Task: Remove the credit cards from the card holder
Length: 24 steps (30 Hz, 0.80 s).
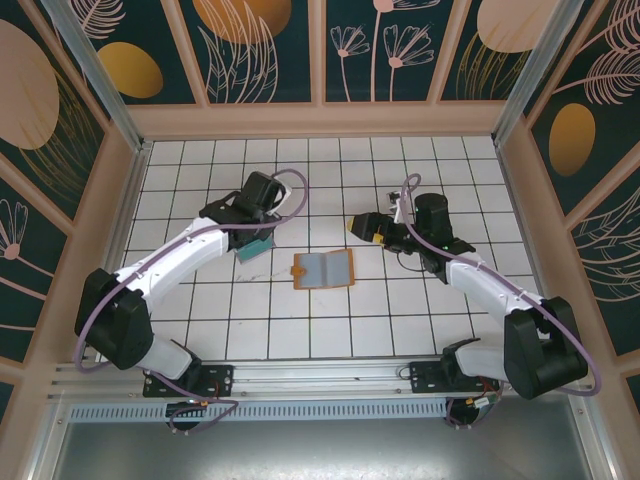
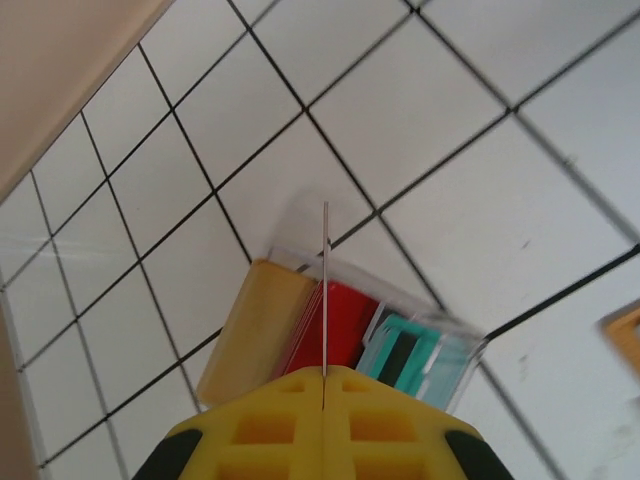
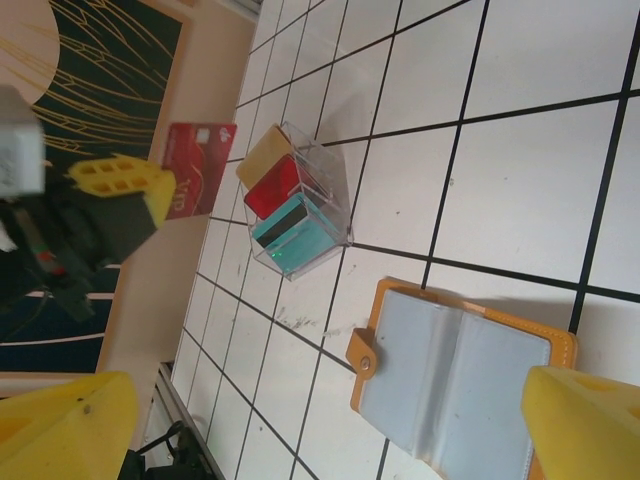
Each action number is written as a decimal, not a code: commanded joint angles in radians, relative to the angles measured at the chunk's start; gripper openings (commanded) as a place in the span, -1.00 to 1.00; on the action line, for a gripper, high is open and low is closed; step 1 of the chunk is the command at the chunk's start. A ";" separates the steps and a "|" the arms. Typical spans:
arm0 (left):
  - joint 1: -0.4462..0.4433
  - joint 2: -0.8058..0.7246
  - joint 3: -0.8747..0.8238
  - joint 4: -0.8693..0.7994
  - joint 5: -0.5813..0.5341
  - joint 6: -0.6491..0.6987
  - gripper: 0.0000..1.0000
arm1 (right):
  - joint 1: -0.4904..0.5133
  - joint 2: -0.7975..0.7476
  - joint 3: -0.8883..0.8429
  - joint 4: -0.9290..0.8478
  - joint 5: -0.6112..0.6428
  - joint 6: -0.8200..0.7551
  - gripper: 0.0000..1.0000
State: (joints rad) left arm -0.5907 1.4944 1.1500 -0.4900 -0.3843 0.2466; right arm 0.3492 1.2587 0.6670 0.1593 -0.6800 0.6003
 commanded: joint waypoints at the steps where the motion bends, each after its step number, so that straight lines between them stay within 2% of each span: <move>1: 0.008 -0.037 -0.075 0.083 -0.056 0.159 -1.00 | -0.011 -0.015 0.012 0.008 -0.021 -0.029 0.97; 10: 0.060 -0.072 -0.166 0.164 -0.001 0.238 -1.00 | -0.016 0.039 0.053 0.010 -0.055 -0.037 0.98; 21: 0.083 -0.062 -0.226 0.212 0.063 0.256 -1.00 | -0.018 0.064 0.071 -0.001 -0.062 -0.045 0.97; 24: 0.083 -0.066 -0.254 0.230 0.048 0.266 -1.00 | -0.018 0.064 0.066 0.003 -0.059 -0.040 0.98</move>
State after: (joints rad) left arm -0.5148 1.4395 0.9207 -0.2939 -0.3477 0.4835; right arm 0.3401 1.3121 0.7071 0.1574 -0.7166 0.5812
